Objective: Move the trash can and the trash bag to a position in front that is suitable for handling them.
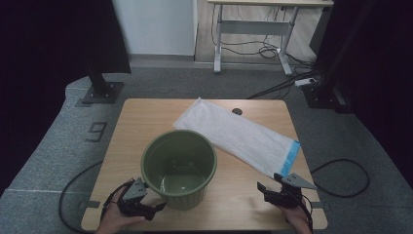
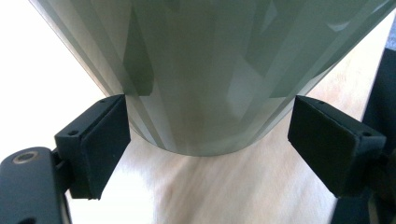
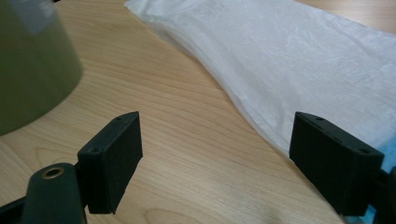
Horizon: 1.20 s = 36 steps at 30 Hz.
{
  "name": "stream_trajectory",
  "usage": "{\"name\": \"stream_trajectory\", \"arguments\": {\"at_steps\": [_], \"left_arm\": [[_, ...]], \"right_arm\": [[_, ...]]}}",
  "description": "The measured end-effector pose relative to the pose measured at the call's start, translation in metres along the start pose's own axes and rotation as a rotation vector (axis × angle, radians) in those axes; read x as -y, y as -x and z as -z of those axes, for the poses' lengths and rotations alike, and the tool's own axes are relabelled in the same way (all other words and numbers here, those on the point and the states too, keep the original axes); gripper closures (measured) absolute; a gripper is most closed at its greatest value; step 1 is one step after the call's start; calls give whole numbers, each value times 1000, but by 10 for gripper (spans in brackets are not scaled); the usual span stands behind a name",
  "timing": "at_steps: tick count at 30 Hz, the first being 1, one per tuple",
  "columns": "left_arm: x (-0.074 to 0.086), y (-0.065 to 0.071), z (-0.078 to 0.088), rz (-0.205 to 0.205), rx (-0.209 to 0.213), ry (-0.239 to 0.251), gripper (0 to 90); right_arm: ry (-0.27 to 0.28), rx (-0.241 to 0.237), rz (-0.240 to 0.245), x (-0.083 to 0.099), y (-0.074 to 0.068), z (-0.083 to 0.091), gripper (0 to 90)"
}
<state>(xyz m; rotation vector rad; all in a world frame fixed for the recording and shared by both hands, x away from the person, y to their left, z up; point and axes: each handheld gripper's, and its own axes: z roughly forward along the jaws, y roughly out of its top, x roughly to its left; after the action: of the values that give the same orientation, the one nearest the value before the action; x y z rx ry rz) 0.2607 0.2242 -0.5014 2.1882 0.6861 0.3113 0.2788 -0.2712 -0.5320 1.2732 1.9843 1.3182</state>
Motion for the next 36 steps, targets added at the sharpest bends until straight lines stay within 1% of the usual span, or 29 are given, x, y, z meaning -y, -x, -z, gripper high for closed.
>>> {"name": "stream_trajectory", "arguments": {"at_steps": [3,6,9,12,16,21,24,25,30,34,36], "left_arm": [[-9,0,-12,-9,3,1,129],[-16,1,-22,-19,2,4,129],[-23,3,-32,-12,5,10,132],[-29,4,-39,-21,0,6,139],[-37,5,-48,-24,0,0,140],[-47,8,-59,-22,-23,-6,139],[-49,7,-61,6,-61,-14,136],[-49,6,-60,16,-83,-18,136],[-49,4,-60,48,-118,0,137],[-50,6,-61,46,-123,0,144],[-49,7,-59,39,-135,-14,144]], "right_arm": [[-7,-17,14,0,-3,1,166],[-5,-22,22,0,-6,3,166],[0,-21,20,0,-7,6,166],[0,-22,17,2,-7,7,167],[-1,-18,14,4,-6,11,173],[7,-12,4,6,-3,15,179],[5,-9,4,7,-2,16,181],[3,-10,7,8,-3,16,181],[-6,-16,10,9,-5,15,181],[-10,-19,17,9,-7,15,181],[-12,-16,21,10,-7,16,181]]}}
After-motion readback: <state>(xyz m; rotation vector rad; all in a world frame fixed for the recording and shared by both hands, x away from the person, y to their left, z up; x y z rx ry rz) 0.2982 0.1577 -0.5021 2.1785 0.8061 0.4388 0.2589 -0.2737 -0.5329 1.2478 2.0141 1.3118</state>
